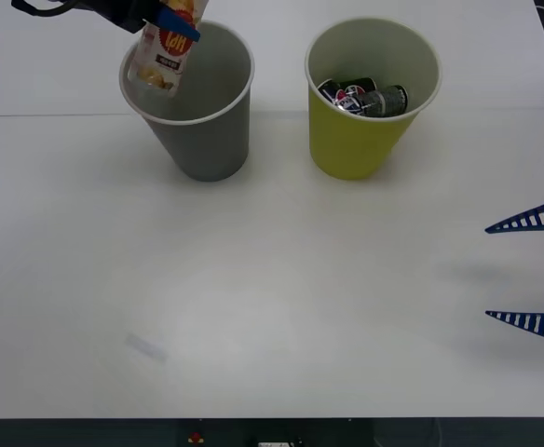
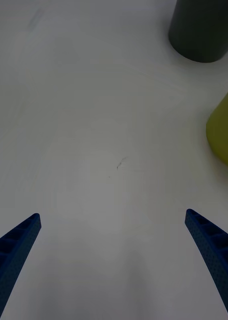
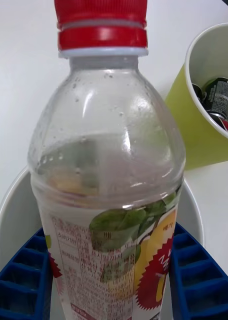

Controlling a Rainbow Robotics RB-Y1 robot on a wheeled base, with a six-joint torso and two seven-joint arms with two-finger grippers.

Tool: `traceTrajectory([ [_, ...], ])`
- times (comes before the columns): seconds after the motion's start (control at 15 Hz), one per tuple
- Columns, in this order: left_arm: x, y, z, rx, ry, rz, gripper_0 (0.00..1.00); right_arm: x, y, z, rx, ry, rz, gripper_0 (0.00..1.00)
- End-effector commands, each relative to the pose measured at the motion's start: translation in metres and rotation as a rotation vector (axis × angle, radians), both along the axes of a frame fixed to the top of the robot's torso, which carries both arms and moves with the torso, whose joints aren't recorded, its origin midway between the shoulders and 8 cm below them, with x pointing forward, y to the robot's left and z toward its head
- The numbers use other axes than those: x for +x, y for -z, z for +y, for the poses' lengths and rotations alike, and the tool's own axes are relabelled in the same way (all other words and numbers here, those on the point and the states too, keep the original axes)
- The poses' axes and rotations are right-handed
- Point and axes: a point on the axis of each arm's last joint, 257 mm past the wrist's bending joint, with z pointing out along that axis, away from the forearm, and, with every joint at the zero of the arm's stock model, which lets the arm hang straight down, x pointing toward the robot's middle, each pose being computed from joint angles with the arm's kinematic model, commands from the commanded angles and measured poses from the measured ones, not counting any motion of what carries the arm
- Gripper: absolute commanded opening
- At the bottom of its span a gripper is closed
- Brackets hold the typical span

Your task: Put the can into the green bin and the plastic bottle into the gray bin

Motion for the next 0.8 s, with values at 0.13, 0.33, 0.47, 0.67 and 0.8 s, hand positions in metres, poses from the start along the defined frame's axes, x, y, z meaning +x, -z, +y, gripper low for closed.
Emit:
traceTrajectory([
  [0.13,-0.011,-0.002,0.002,0.015,0.072,-0.007,1.0,0.0,0.0,0.0,0.0,0.0,0.0,1.0],
  [0.33,-0.034,0.003,0.002,-0.052,0.156,0.026,1.0,0.0,0.0,0.0,0.0,0.0,0.0,1.0],
  [0.47,-0.048,0.003,0.009,-0.062,0.243,-0.018,1.0,0.0,0.0,0.0,0.0,0.0,0.0,1.0],
  [0.67,-0.071,0.013,0.017,-0.064,0.374,-0.068,1.0,0.0,0.0,0.0,0.0,0.0,0.0,1.0],
  [0.8,-0.09,0.019,0.028,-0.07,0.455,-0.077,1.0,0.0,0.0,0.0,0.0,0.0,0.0,1.0],
])
